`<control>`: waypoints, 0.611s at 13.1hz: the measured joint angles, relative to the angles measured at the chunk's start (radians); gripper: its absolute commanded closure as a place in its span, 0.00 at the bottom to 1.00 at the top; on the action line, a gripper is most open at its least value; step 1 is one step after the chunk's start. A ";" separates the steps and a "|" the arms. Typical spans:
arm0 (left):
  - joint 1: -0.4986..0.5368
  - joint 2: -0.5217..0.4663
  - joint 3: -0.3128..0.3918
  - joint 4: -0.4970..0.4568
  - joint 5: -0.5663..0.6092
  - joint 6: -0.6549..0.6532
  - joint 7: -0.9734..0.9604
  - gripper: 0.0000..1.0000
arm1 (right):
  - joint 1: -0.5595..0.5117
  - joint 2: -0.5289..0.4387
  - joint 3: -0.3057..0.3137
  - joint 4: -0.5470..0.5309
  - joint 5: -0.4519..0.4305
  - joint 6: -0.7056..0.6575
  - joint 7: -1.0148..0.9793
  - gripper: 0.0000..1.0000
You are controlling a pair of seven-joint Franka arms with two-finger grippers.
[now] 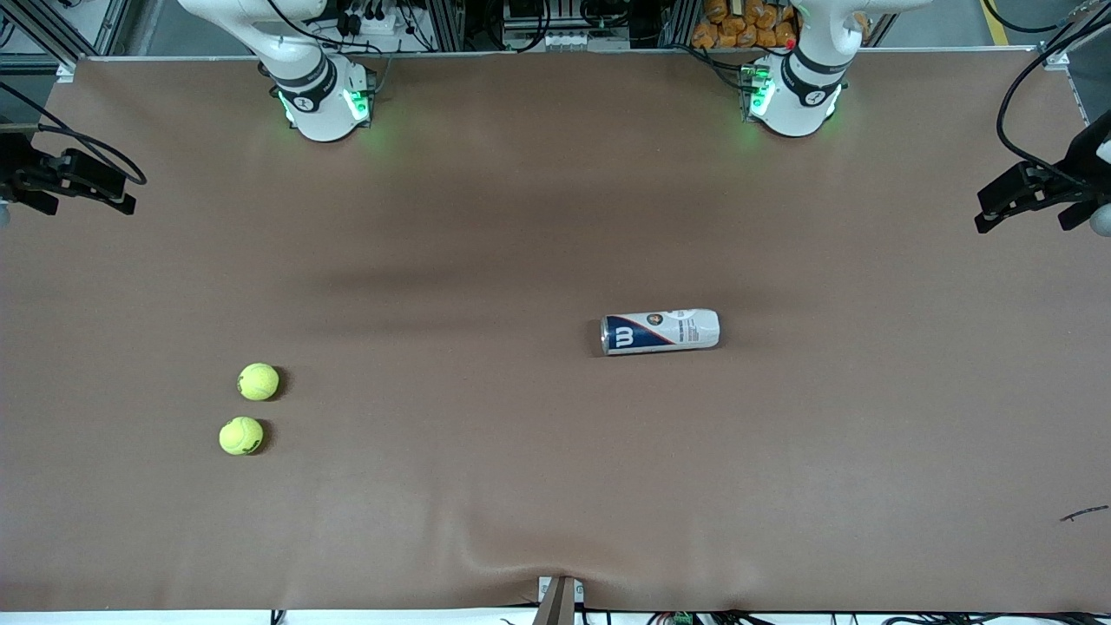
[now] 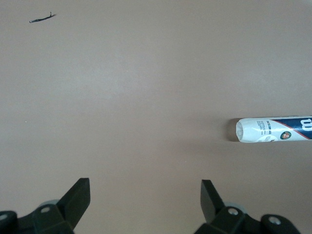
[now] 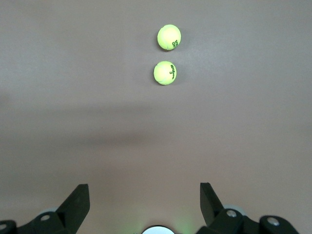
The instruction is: Insert tennis ball vertically with right arm
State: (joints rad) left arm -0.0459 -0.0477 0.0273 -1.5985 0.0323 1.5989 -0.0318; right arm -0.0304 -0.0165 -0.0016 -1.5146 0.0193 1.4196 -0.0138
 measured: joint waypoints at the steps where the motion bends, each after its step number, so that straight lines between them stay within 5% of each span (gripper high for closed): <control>1: 0.000 0.000 0.000 0.000 -0.002 0.000 0.000 0.00 | 0.000 0.000 0.000 0.000 0.000 0.000 0.000 0.00; 8: 0.015 0.029 0.001 -0.007 -0.044 -0.004 0.000 0.00 | 0.000 0.000 0.000 0.000 0.000 0.000 0.000 0.00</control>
State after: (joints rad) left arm -0.0308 -0.0189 0.0285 -1.6053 -0.0115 1.5951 -0.0317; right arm -0.0304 -0.0165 -0.0016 -1.5146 0.0193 1.4199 -0.0138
